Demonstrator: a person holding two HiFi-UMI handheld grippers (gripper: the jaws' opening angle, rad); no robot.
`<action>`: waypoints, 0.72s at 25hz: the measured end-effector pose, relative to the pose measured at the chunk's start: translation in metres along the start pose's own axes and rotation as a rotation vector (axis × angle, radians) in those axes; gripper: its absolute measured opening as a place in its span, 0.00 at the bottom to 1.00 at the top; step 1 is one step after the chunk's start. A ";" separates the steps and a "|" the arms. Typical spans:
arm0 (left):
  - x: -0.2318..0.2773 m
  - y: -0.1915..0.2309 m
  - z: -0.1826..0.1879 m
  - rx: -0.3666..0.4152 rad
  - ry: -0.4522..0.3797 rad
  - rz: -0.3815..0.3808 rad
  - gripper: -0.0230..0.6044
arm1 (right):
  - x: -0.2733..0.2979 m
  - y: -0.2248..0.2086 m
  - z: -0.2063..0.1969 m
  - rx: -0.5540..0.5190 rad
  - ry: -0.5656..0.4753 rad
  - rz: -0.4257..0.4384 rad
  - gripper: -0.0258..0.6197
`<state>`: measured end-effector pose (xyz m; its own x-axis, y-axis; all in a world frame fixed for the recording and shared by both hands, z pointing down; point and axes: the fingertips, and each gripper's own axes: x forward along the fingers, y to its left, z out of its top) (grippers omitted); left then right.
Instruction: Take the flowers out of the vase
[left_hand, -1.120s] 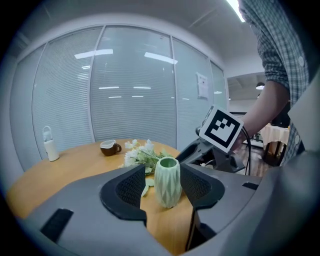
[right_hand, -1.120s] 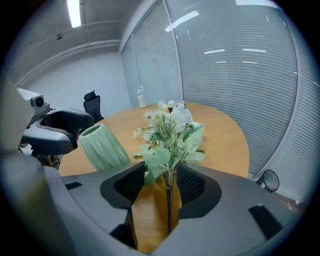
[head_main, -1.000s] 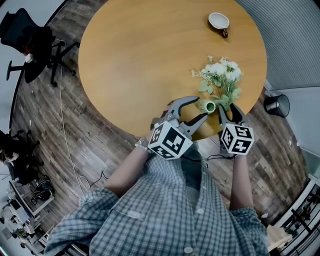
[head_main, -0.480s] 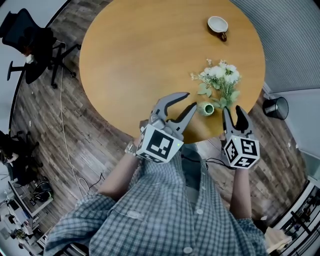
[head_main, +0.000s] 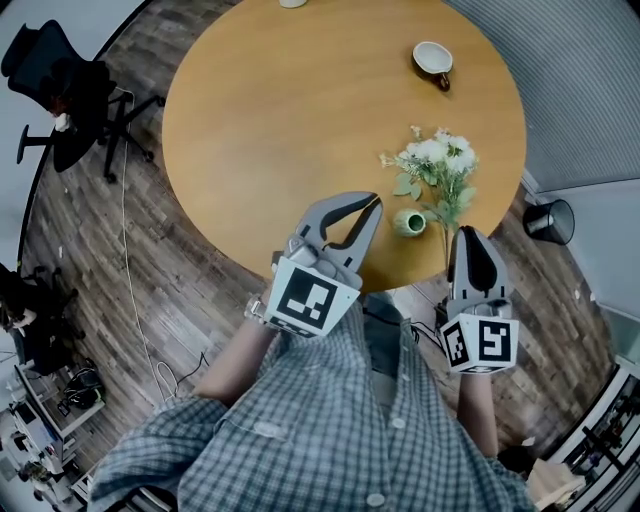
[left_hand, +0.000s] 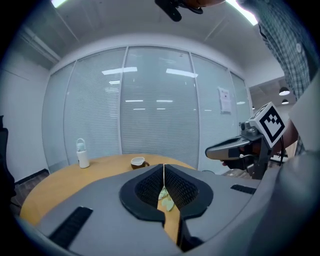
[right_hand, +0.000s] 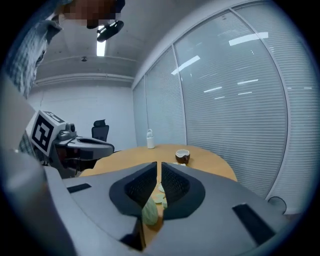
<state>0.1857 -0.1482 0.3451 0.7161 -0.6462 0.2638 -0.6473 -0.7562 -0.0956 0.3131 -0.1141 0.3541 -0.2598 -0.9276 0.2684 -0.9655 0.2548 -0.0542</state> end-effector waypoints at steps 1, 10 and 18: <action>-0.001 -0.001 0.001 -0.005 -0.001 -0.006 0.06 | -0.001 0.004 0.001 0.023 0.003 0.014 0.08; -0.015 -0.007 0.014 0.086 0.016 -0.020 0.05 | -0.011 0.015 0.011 0.138 0.001 0.069 0.06; -0.021 -0.018 0.022 0.084 -0.004 -0.034 0.05 | -0.017 0.015 0.016 0.146 -0.003 0.059 0.06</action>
<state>0.1882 -0.1234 0.3200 0.7381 -0.6207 0.2646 -0.5988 -0.7833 -0.1671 0.3030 -0.0988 0.3334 -0.3159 -0.9130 0.2582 -0.9409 0.2666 -0.2086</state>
